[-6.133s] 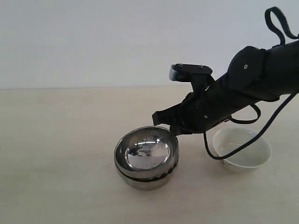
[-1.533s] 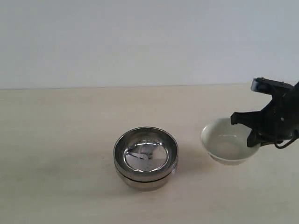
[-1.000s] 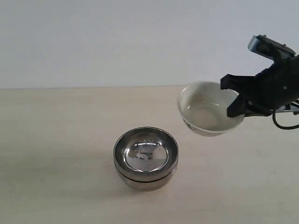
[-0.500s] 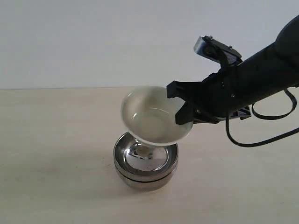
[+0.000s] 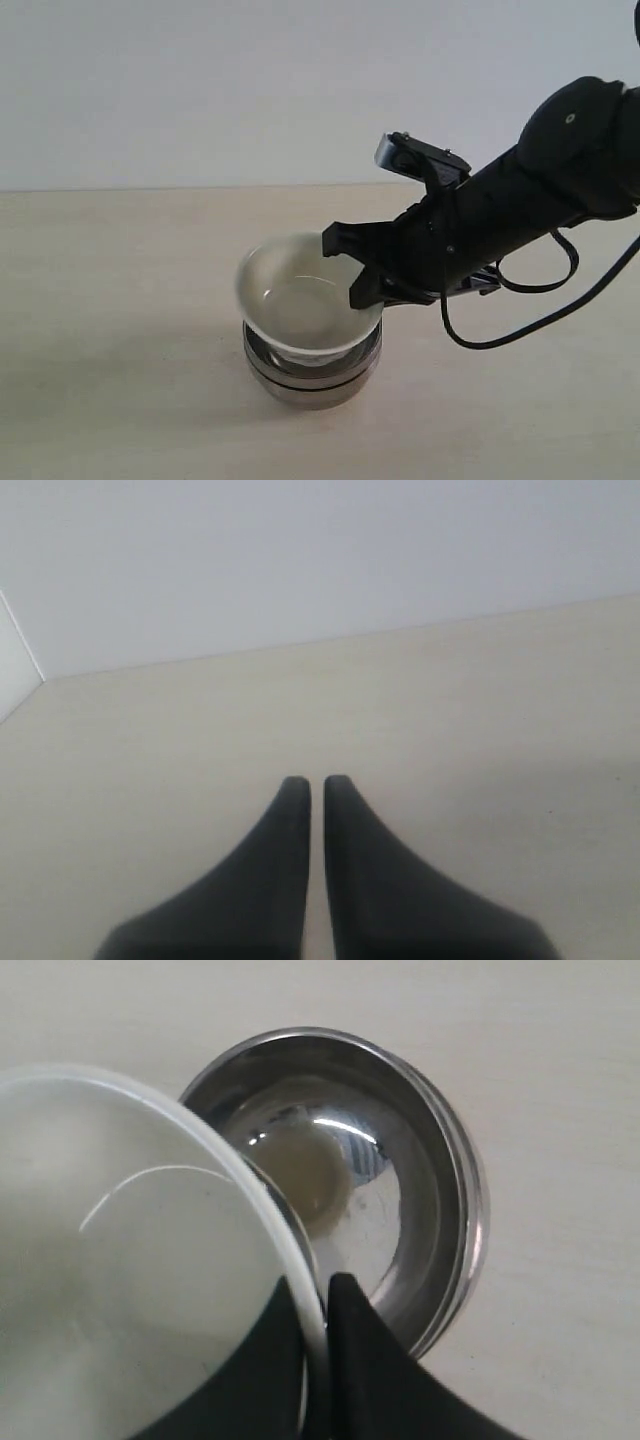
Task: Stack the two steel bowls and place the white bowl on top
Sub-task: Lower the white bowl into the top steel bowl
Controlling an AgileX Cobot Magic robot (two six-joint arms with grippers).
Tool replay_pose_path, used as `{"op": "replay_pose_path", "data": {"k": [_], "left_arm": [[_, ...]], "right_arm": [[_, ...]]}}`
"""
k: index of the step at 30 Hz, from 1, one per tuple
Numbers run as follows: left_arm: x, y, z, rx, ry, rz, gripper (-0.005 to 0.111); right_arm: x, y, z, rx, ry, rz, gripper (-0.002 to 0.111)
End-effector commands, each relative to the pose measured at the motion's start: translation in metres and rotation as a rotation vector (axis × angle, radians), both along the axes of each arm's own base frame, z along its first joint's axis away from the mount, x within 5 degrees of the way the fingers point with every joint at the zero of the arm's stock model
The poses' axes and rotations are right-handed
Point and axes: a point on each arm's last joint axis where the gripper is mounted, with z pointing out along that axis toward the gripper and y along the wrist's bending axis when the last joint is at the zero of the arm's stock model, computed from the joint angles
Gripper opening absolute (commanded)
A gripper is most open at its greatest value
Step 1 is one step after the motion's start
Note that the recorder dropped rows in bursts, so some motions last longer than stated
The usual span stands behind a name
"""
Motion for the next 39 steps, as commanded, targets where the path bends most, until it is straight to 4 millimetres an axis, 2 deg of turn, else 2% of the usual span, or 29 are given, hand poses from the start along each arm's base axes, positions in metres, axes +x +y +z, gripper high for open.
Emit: {"op": "replay_pose_path", "data": {"k": [1, 16, 24, 31, 39], "left_arm": [[0.000, 0.000, 0.000, -0.018, -0.009, 0.003, 0.004], [0.000, 0.000, 0.000, -0.018, -0.009, 0.003, 0.004], [0.000, 0.000, 0.000, -0.018, -0.009, 0.003, 0.004], [0.000, 0.000, 0.000, -0.018, -0.009, 0.003, 0.004], [0.000, 0.000, 0.000, -0.018, -0.009, 0.003, 0.004]], "right_arm": [[0.002, 0.000, -0.002, 0.000, -0.002, -0.012, 0.000], [0.005, -0.001, -0.007, -0.015, 0.013, -0.052, 0.000], [0.009, 0.003, 0.007, -0.003, 0.015, -0.030, 0.000], [0.013, -0.010, 0.000, -0.158, 0.008, -0.101, 0.000], [0.015, -0.008, 0.007, -0.156, 0.007, -0.092, 0.000]]}}
